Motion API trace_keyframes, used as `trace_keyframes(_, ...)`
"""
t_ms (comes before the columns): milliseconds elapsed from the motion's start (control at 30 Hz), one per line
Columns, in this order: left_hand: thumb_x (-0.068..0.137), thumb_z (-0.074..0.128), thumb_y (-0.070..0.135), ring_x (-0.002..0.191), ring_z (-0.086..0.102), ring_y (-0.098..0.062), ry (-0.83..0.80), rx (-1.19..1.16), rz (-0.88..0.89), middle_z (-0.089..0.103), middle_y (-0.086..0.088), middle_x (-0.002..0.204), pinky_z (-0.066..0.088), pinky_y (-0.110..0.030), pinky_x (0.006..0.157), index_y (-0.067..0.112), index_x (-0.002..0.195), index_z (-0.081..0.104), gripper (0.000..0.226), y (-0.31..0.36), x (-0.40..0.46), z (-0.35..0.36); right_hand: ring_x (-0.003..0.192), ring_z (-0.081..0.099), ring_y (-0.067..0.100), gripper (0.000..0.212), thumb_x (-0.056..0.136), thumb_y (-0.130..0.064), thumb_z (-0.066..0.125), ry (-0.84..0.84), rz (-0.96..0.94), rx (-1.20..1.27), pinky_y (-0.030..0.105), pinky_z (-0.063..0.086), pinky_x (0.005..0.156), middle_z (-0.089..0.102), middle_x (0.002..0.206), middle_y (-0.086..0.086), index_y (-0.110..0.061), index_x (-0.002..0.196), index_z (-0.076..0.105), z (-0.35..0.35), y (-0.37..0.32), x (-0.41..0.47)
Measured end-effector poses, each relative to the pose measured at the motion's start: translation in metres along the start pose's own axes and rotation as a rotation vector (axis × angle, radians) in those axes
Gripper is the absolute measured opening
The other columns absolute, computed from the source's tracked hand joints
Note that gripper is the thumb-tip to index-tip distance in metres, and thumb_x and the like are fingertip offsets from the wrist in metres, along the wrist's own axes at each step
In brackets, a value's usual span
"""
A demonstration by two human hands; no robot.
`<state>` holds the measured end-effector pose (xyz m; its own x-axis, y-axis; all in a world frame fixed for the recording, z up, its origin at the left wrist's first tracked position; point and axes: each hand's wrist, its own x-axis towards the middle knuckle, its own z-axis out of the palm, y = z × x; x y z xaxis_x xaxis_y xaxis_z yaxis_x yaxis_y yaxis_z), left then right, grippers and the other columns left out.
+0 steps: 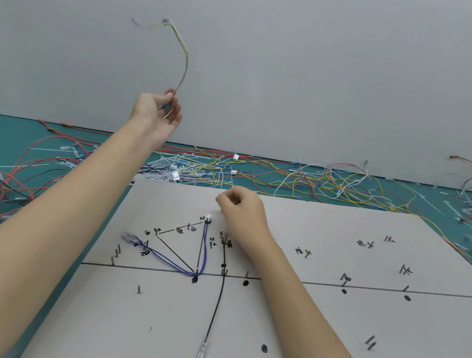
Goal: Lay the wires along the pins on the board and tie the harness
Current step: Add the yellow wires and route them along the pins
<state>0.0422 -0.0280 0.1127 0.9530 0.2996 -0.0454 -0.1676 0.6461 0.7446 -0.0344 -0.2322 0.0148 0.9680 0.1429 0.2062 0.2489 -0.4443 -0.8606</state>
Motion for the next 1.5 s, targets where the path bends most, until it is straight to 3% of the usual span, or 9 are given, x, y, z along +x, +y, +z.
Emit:
trace_keyframes(200, 0.09, 0.044, 0.002, 0.061, 0.06, -0.013, -0.169, -0.039, -0.124, 0.059, -0.003, 0.067, 0.053, -0.024, 0.065, 0.007, 0.09, 0.063, 0.02, 0.0, -0.031, -0.001, 0.057, 0.049, 0.015, 0.025, 0.096, -0.023, 0.05, 0.104, 0.24, 0.448, 0.027, 0.04, 0.054, 0.06, 0.069, 0.002, -0.009, 0.085, 0.067, -0.017, -0.012, 0.004)
trace_keyframes(533, 0.086, 0.048, 0.004, 0.051, 0.056, -0.011, -0.38, 0.376, -0.26, 0.054, -0.002, 0.068, 0.047, -0.018, 0.043, 0.007, 0.099, 0.056, 0.016, -0.011, -0.079, 0.007, 0.076, 0.07, 0.03, 0.054, 0.097, -0.051, 0.038, -0.391, 0.396, 1.209, 0.036, 0.058, 0.066, 0.073, 0.093, 0.016, -0.006, 0.109, 0.064, -0.035, -0.026, -0.007)
trace_keyframes(767, 0.084, 0.054, 0.005, 0.05, 0.06, -0.012, -0.444, 0.665, -0.307, 0.06, 0.001, 0.063, 0.051, -0.016, 0.049, 0.009, 0.092, 0.069, 0.018, -0.019, -0.094, -0.002, 0.066, 0.069, 0.025, 0.061, 0.089, -0.057, 0.051, -0.746, 0.29, 0.958, 0.029, 0.055, 0.052, 0.07, 0.096, 0.015, -0.005, 0.12, 0.059, -0.033, -0.035, -0.018)
trace_keyframes(1000, 0.074, 0.071, 0.012, 0.055, 0.062, -0.005, -0.374, 0.622, -0.429, 0.065, 0.001, 0.067, 0.05, -0.012, 0.048, 0.009, 0.1, 0.073, 0.026, -0.024, -0.099, -0.023, 0.048, 0.059, 0.007, 0.021, 0.097, -0.024, 0.055, -0.736, 0.221, 0.713, 0.017, 0.045, 0.043, 0.069, 0.075, -0.001, -0.012, 0.109, 0.066, -0.029, -0.033, -0.024)
trace_keyframes(1100, 0.066, 0.077, 0.017, 0.062, 0.066, -0.005, -0.384, 0.445, -0.483, 0.066, -0.001, 0.073, 0.05, -0.011, 0.047, 0.01, 0.088, 0.078, 0.022, -0.025, -0.101, -0.03, 0.042, 0.048, 0.005, 0.02, 0.099, -0.016, 0.048, -0.729, 0.247, 0.808, 0.015, 0.037, 0.039, 0.06, 0.062, -0.005, -0.009, 0.108, 0.064, -0.024, -0.035, -0.026)
trace_keyframes(1200, 0.075, 0.071, 0.022, 0.074, 0.07, -0.01, -0.421, 0.411, -0.444, 0.073, -0.001, 0.09, 0.056, -0.016, 0.058, 0.017, 0.086, 0.078, 0.014, -0.029, -0.102, -0.037, 0.039, 0.039, 0.005, 0.023, 0.099, -0.015, 0.045, -0.709, 0.246, 0.888, 0.014, 0.032, 0.039, 0.053, 0.055, -0.005, -0.009, 0.105, 0.066, -0.021, -0.039, -0.028)
trace_keyframes(1300, 0.076, 0.069, 0.02, 0.081, 0.071, -0.013, -0.401, 0.387, -0.411, 0.073, -0.001, 0.09, 0.058, -0.021, 0.065, 0.017, 0.082, 0.078, 0.011, -0.036, -0.104, -0.041, 0.037, 0.041, 0.008, 0.034, 0.1, -0.019, 0.044, -0.685, 0.184, 0.764, 0.017, 0.033, 0.037, 0.055, 0.056, -0.001, -0.019, 0.084, 0.073, -0.016, -0.041, -0.033)
trace_keyframes(1400, 0.076, 0.071, 0.018, 0.062, 0.065, -0.008, -0.357, 0.356, -0.386, 0.067, 0.001, 0.075, 0.053, -0.018, 0.051, 0.014, 0.08, 0.072, 0.005, -0.041, -0.108, -0.041, 0.041, 0.052, 0.015, 0.044, 0.102, -0.043, 0.038, -0.715, 0.222, 0.647, 0.02, 0.04, 0.04, 0.06, 0.062, 0.007, -0.01, 0.099, 0.066, -0.012, -0.048, -0.036)
trace_keyframes(1500, 0.076, 0.072, 0.021, 0.053, 0.059, -0.004, -0.329, 0.384, -0.345, 0.065, 0.005, 0.067, 0.048, -0.015, 0.046, 0.016, 0.081, 0.064, 0.011, -0.041, -0.111, -0.04, 0.057, 0.067, 0.025, 0.062, 0.096, -0.06, 0.035, -0.788, 0.292, 0.674, 0.027, 0.054, 0.056, 0.069, 0.072, 0.015, -0.005, 0.105, 0.063, -0.012, -0.051, -0.036)
